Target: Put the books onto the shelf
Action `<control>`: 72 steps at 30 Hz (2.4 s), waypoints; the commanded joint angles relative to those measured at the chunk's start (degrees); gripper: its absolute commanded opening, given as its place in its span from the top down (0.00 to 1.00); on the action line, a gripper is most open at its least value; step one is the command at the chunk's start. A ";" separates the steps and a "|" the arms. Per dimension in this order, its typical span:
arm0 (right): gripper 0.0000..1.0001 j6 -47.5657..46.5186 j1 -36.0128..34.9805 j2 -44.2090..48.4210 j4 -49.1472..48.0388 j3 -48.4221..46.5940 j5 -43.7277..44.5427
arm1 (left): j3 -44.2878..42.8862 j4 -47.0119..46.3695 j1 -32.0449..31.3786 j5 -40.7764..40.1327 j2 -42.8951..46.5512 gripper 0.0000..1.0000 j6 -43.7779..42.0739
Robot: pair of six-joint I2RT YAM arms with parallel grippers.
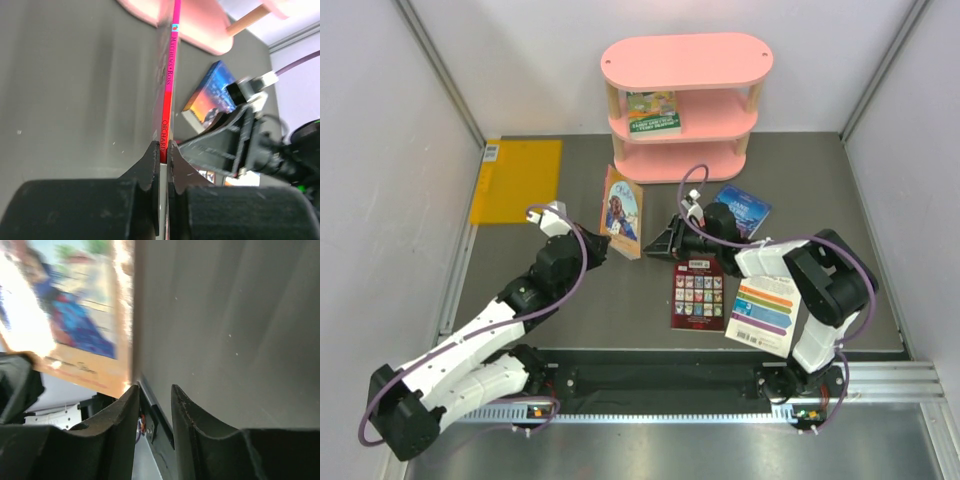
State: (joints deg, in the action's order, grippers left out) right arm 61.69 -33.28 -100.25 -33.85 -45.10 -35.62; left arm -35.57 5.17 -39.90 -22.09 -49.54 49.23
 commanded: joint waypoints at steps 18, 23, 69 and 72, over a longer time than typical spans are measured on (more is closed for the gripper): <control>0.68 -8.86 -0.21 7.44 4.05 12.67 5.82 | -15.14 -21.58 4.30 13.98 -11.98 1.00 -2.59; 0.68 -8.69 -0.56 6.64 2.99 13.11 5.91 | -14.61 -31.53 11.14 21.28 -17.42 1.00 5.42; 0.68 -9.31 -1.88 3.04 3.43 11.79 6.17 | -41.76 -63.70 19.77 25.43 -60.67 1.00 31.71; 0.67 -9.40 -1.97 2.86 3.26 11.70 6.17 | -45.10 -63.18 19.69 26.13 -63.21 1.00 32.33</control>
State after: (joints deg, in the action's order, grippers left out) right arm 53.56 -34.54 -96.86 -29.12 -31.62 -29.36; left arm -74.91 -52.42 -19.94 4.93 -110.76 81.34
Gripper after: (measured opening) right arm 0.324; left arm 0.046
